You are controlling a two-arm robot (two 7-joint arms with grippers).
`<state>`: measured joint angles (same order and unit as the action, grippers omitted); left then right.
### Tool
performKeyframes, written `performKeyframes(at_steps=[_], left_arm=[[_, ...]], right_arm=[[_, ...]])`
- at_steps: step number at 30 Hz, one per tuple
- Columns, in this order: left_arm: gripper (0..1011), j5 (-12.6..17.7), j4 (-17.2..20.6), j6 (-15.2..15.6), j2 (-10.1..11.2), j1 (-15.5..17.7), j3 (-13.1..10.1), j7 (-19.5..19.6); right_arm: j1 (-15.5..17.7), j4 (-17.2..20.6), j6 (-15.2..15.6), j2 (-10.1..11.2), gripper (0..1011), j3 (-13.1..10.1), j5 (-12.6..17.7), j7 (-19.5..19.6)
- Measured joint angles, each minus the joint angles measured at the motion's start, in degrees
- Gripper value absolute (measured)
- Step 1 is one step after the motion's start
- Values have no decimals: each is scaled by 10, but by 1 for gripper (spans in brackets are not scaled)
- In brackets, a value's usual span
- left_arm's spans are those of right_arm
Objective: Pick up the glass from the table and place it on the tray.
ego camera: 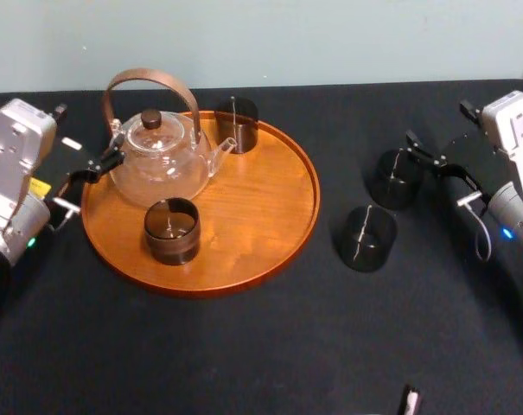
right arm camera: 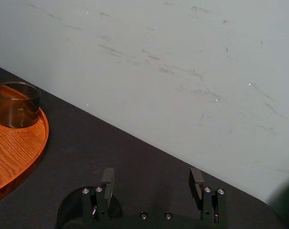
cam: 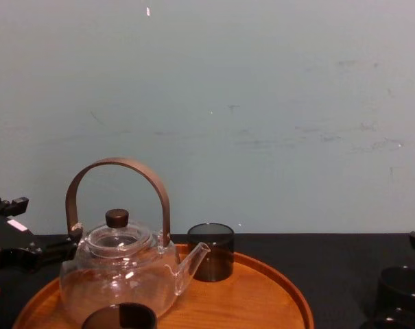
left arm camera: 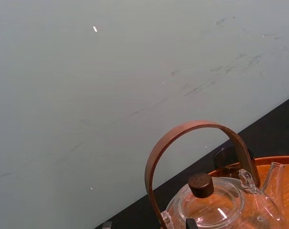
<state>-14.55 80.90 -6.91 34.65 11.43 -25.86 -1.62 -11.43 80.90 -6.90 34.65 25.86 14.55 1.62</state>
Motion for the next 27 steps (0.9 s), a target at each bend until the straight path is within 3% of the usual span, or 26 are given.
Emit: performKeyframes(at_steps=[27], left_arm=[[1001,0,0,0,0,0,0,0]], right_arm=[[0,0,0,0,1003,0,0,0]])
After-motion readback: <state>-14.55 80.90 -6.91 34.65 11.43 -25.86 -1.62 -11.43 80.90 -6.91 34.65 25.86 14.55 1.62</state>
